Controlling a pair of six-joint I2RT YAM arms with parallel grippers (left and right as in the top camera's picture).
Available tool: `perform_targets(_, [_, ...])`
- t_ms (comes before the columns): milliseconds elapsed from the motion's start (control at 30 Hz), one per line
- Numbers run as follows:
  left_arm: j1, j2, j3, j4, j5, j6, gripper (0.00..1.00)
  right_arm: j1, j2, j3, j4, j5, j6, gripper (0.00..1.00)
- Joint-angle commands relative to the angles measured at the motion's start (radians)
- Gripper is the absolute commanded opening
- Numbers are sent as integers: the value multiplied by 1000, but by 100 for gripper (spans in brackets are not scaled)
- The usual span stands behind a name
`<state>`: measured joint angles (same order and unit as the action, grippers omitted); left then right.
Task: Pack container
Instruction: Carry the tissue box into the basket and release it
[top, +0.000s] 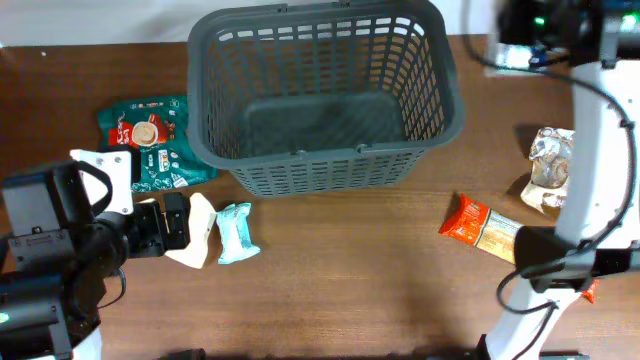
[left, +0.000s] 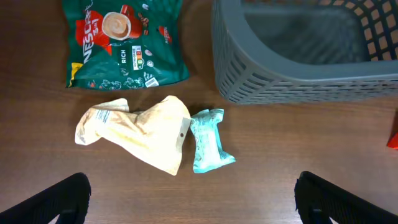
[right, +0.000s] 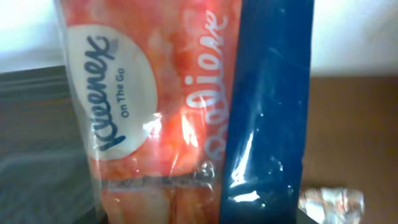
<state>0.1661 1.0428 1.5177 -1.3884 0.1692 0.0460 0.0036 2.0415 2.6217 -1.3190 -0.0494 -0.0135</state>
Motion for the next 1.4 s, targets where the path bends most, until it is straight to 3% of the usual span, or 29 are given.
perform_targets(0, [7,-1,2,3,14,16,99,125,-44,90,-21,-30,-254,51])
perform_targets(233, [7,-1,2,3,14,16,99,355,-37,52,-134,-100,-713,52])
perform_targets(500, [7,-1,2,3,14,16,99,428,-36,-134,-126,-196,-892,56])
perform_targets(733, [7,-1,2,3,14,16,99,427,-36,-304,-61,-206,-949,59])
perform_targets(833, [7,-1,2,3,14,16,99,428,-36,-314,-63,-206,-951,62])
perform_targets(967, [7,-1,2,3,14,16,99,428,-40,-293,-61,-206,-924,92])
perform_targets(1067, [7,-1,2,3,14,16,99,423,-56,-236,-64,-201,-838,99])
perform_targets(1367, [7,-1,2,3,14,16,99,302,-159,-29,-63,39,-521,99])
